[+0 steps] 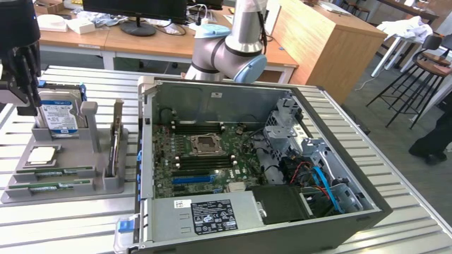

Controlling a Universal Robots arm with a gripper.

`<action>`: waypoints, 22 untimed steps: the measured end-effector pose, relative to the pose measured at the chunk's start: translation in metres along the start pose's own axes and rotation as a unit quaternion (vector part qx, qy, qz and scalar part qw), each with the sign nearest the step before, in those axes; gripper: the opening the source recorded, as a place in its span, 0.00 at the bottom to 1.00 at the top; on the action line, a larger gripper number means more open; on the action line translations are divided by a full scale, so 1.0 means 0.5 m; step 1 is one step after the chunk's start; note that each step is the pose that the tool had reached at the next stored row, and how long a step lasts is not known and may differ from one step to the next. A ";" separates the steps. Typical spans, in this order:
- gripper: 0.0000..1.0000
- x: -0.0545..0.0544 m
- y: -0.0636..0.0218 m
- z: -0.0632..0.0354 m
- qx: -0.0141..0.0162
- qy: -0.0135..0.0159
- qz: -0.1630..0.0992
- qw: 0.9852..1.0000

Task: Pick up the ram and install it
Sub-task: 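Pick up the ram and move it above insertion slot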

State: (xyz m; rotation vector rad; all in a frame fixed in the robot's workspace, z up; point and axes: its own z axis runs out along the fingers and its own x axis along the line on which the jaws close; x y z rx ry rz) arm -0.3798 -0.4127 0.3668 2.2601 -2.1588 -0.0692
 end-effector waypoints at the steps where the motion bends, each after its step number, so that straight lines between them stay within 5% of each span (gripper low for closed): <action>1: 0.30 0.000 0.000 0.004 0.000 0.000 0.000 1.000; 22: 0.30 0.001 -0.003 0.063 0.000 0.000 0.000 1.000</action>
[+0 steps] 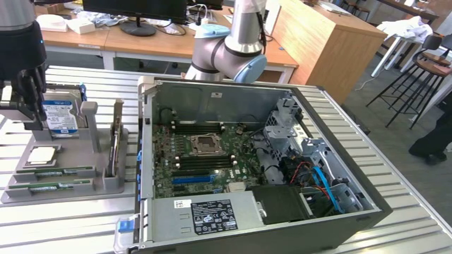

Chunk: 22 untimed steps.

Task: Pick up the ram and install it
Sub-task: 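Pick up the ram and move it above insertion slot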

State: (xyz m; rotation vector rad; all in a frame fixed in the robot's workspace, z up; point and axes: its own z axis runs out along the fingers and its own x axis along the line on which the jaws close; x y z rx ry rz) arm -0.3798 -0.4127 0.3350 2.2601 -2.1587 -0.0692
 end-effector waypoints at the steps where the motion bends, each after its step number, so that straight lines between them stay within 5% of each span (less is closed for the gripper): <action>1: 0.30 0.000 0.000 0.002 0.000 0.000 0.000 1.000; 22: 0.30 0.001 -0.002 0.058 0.000 0.000 0.000 1.000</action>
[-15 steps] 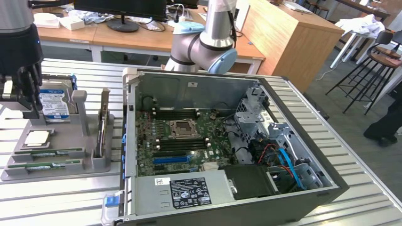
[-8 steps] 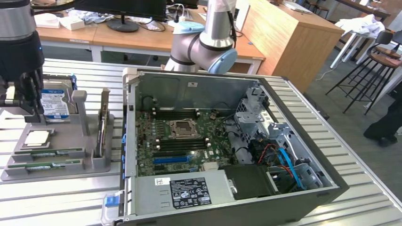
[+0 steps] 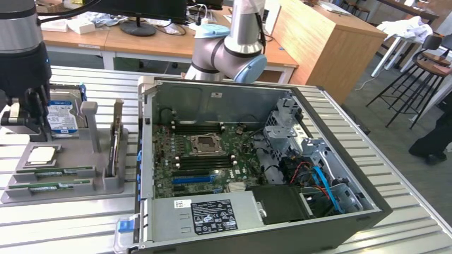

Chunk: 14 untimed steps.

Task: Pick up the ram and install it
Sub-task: 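Pick up the ram and move it above insertion slot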

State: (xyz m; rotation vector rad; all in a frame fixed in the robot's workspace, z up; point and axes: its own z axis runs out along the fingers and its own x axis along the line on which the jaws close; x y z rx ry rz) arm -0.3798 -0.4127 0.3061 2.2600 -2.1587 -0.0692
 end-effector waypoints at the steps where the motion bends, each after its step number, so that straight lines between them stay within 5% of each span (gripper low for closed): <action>1: 0.30 0.000 0.000 0.003 0.000 0.000 0.000 1.000; 14: 0.30 0.001 -0.002 0.036 0.000 0.001 -0.001 1.000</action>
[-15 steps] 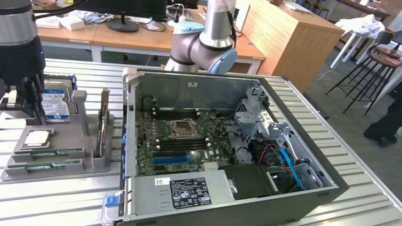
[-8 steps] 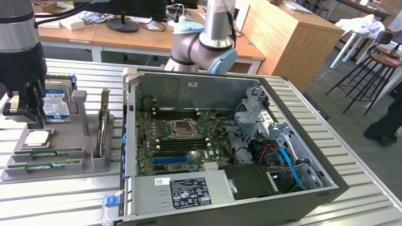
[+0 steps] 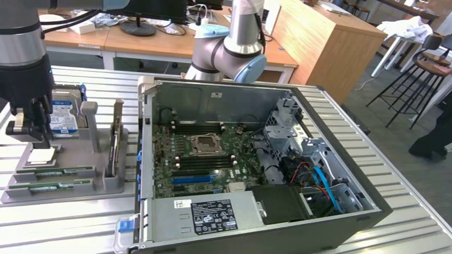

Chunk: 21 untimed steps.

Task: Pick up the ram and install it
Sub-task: 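Pick up the ram and move it above insertion slot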

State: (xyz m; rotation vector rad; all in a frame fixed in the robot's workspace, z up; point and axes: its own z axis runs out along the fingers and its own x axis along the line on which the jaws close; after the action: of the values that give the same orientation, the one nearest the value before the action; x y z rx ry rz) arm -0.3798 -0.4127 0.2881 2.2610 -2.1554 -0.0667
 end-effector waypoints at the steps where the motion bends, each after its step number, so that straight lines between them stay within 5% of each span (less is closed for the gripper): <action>1: 0.30 0.000 0.000 0.003 0.000 0.000 0.000 1.000; 21: 0.30 0.001 -0.002 0.044 0.000 0.001 -0.004 1.000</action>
State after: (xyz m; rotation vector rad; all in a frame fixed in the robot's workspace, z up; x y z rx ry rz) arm -0.3798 -0.4127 0.2660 2.2691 -2.1443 -0.0641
